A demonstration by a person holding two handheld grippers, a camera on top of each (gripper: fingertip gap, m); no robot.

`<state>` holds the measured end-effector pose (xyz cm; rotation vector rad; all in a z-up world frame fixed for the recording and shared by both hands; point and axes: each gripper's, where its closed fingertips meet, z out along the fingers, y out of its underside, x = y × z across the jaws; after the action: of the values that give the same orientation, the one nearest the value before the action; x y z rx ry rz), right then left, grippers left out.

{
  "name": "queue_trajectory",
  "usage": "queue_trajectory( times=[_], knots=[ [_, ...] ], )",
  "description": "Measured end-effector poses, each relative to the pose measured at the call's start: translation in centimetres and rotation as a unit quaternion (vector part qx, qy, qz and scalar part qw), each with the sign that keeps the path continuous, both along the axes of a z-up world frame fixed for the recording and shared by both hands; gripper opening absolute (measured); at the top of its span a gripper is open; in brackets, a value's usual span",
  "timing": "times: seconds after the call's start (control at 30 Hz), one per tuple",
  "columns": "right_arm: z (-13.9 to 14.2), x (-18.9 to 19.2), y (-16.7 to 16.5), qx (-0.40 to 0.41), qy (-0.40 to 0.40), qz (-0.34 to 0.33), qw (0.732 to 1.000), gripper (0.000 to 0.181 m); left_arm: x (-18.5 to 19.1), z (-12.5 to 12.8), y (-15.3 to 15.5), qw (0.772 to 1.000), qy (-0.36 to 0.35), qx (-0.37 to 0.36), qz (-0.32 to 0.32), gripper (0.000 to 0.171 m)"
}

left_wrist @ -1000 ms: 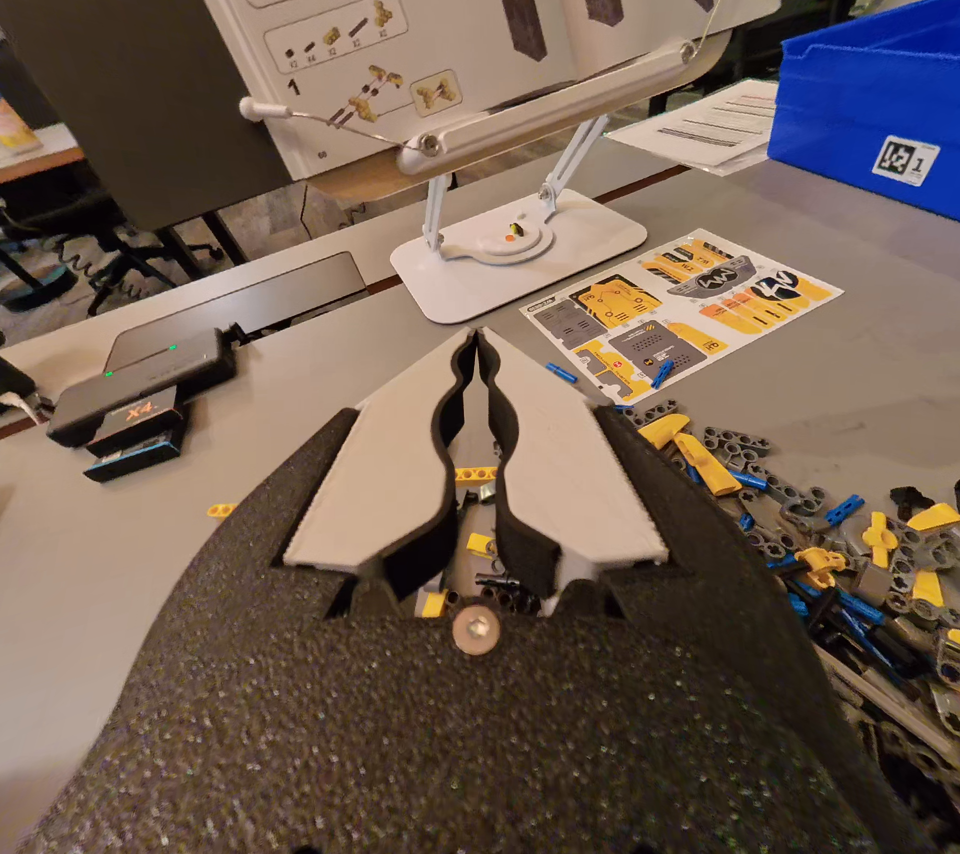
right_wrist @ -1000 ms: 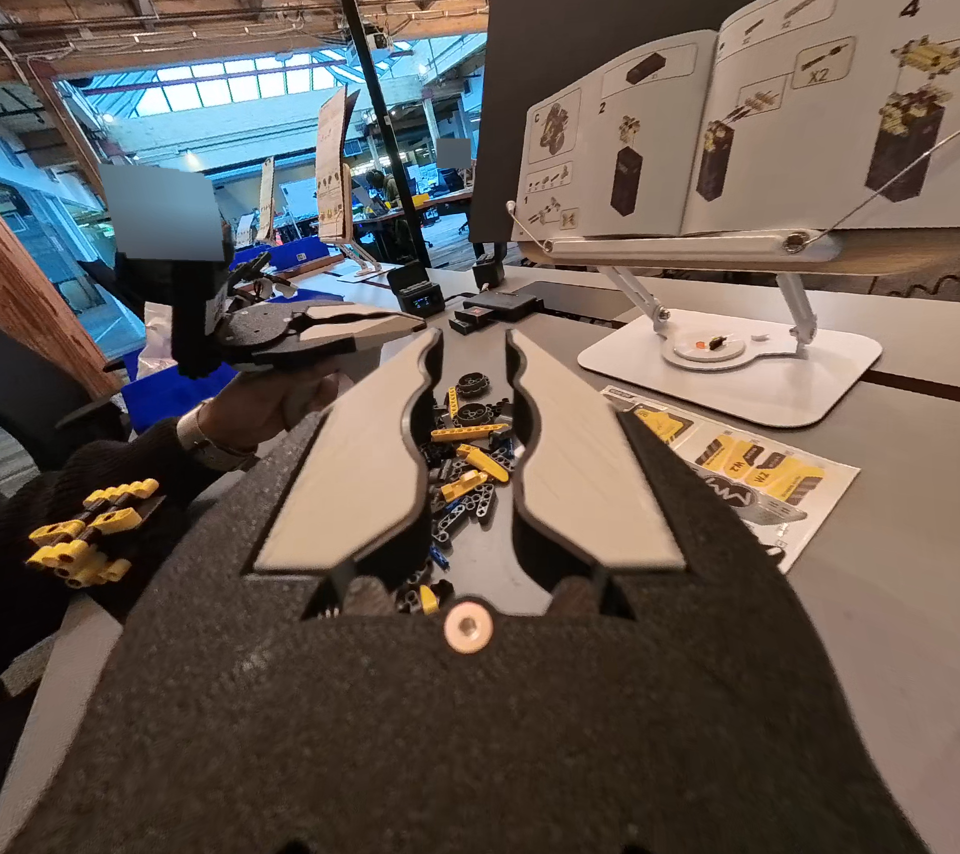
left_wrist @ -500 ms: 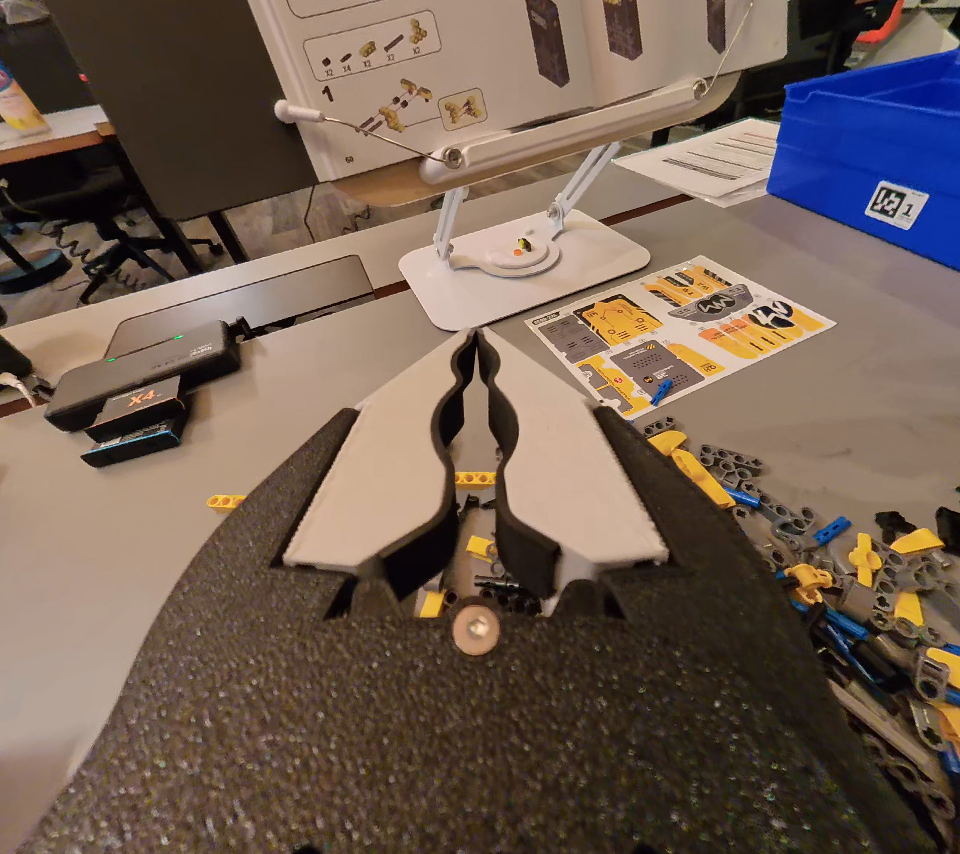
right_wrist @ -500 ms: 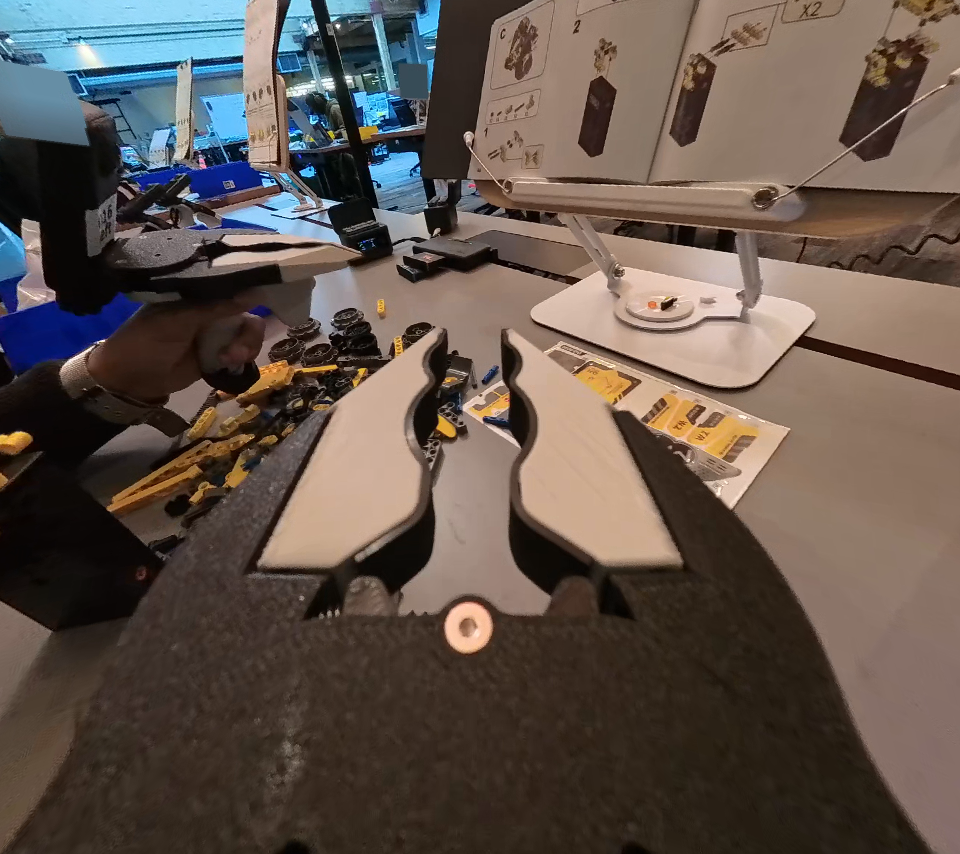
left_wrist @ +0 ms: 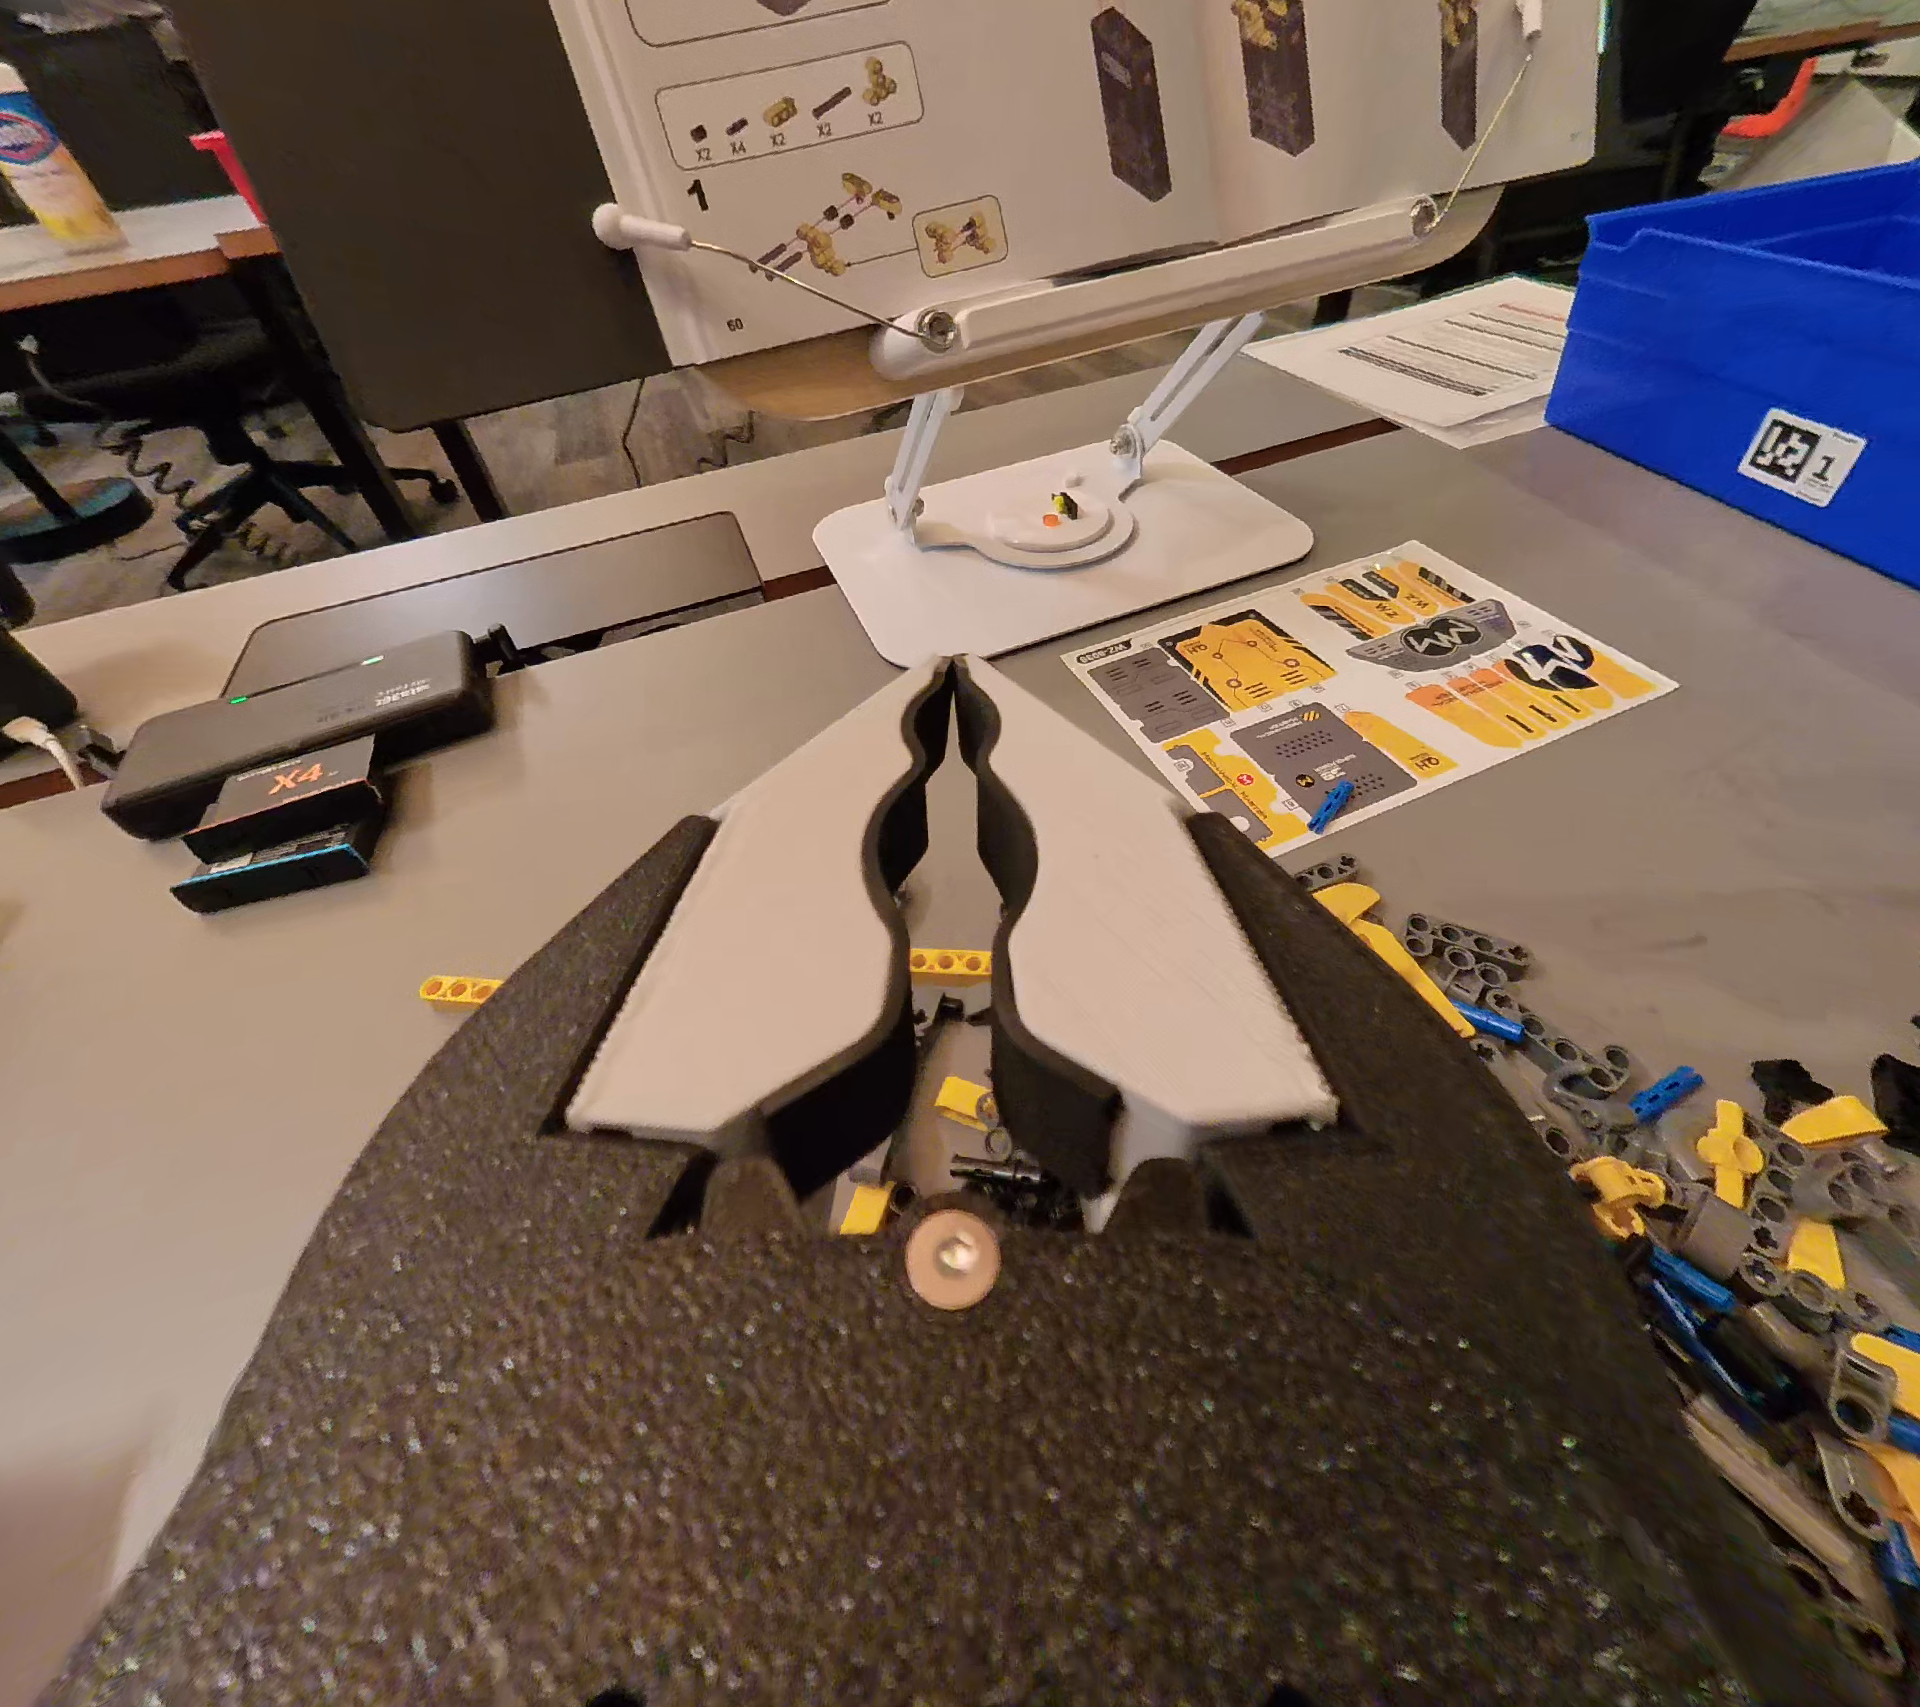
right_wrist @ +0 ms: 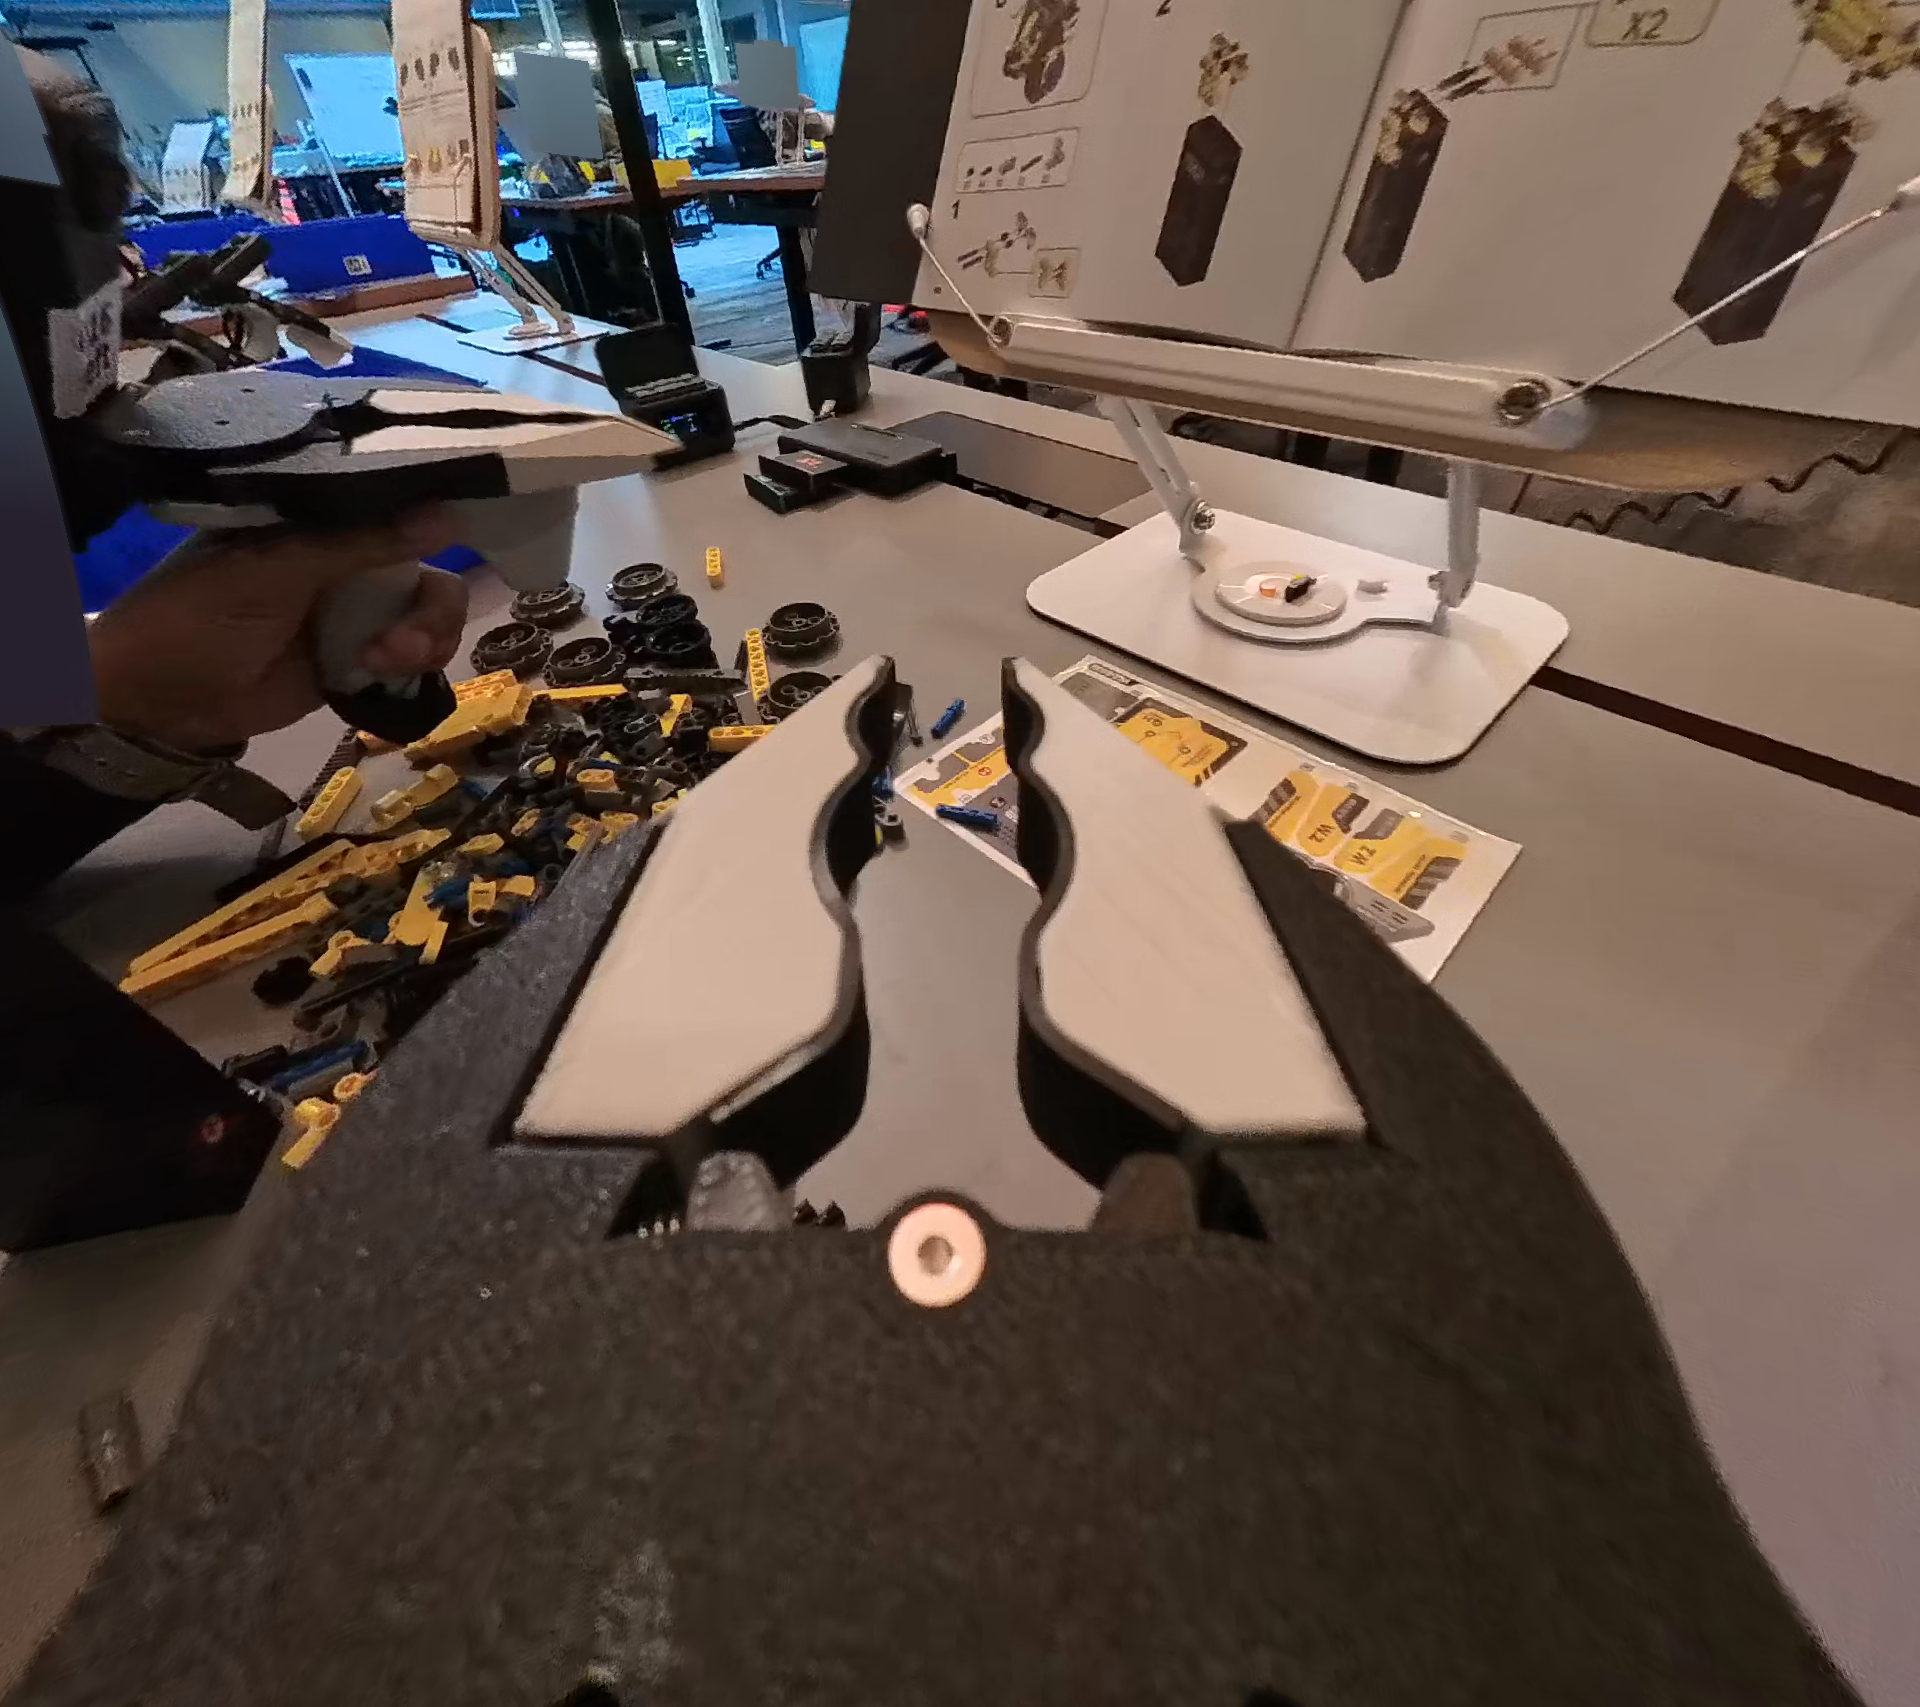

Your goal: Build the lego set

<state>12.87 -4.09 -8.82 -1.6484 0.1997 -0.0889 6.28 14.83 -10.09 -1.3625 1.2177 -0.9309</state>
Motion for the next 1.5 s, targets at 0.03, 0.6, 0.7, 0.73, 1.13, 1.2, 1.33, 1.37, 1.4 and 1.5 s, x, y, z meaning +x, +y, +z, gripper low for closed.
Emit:
queue_trajectory(
  times=[0.03, 0.6, 0.7, 0.73, 1.13, 1.2, 1.33, 1.37, 1.4, 1.5],
  knots=[
    [0.0, -0.1, 0.0, -0.001, -0.003, -0.001, 1.0, 0.02, 0.0, 0.1, 0.1, 1.0, -0.002, 0.002, 0.006, 0.0],
    [0.1, 1.1, -0.6, 0.0, -0.001, -0.036, 0.999, 0.02, -0.1, 0.0, 0.8, 0.999, -0.006, -0.024, 0.019, 0.005],
    [0.3, 1.2, -0.7, 0.002, -0.001, -0.038, 0.999, 0.02, -0.1, -0.1, 0.9, 0.999, -0.005, -0.026, 0.019, 0.006],
    [0.3, 1.2, -0.7, 0.003, -0.001, -0.038, 0.999, 0.02, -0.1, -0.1, 0.8, 0.999, -0.005, -0.027, 0.018, 0.006],
    [0.8, 2.8, -1.9, 0.019, 0.005, -0.061, 0.998, 0.021, -0.1, 0.2, 0.2, 1.0, -0.007, -0.022, 0.006, 0.007],
    [0.9, 3.0, -2.0, 0.028, 0.019, -0.059, 0.998, 0.021, 0.0, 0.0, 0.0, 1.0, -0.004, -0.025, 0.003, 0.007],
    [1.3, 3.0, -2.3, 0.055, 0.051, -0.045, 0.996, 0.02, 0.0, 0.2, -0.1, 0.999, -0.008, -0.035, -0.003, 0.007],
    [1.2, 3.0, -2.3, 0.052, 0.051, -0.046, 0.996, 0.02, -0.1, 0.3, -0.1, 0.999, -0.009, -0.037, -0.005, 0.007],
    [1.1, 3.1, -2.3, 0.045, 0.043, -0.05, 0.997, 0.02, -0.1, 0.3, -0.2, 0.999, -0.009, -0.039, -0.007, 0.007],
    [0.7, 2.7, -1.8, 0.011, -0.008, -0.062, 0.998, 0.02, -0.1, 0.5, -0.3, 0.999, -0.012, -0.047, -0.012, 0.007]
  ],
)
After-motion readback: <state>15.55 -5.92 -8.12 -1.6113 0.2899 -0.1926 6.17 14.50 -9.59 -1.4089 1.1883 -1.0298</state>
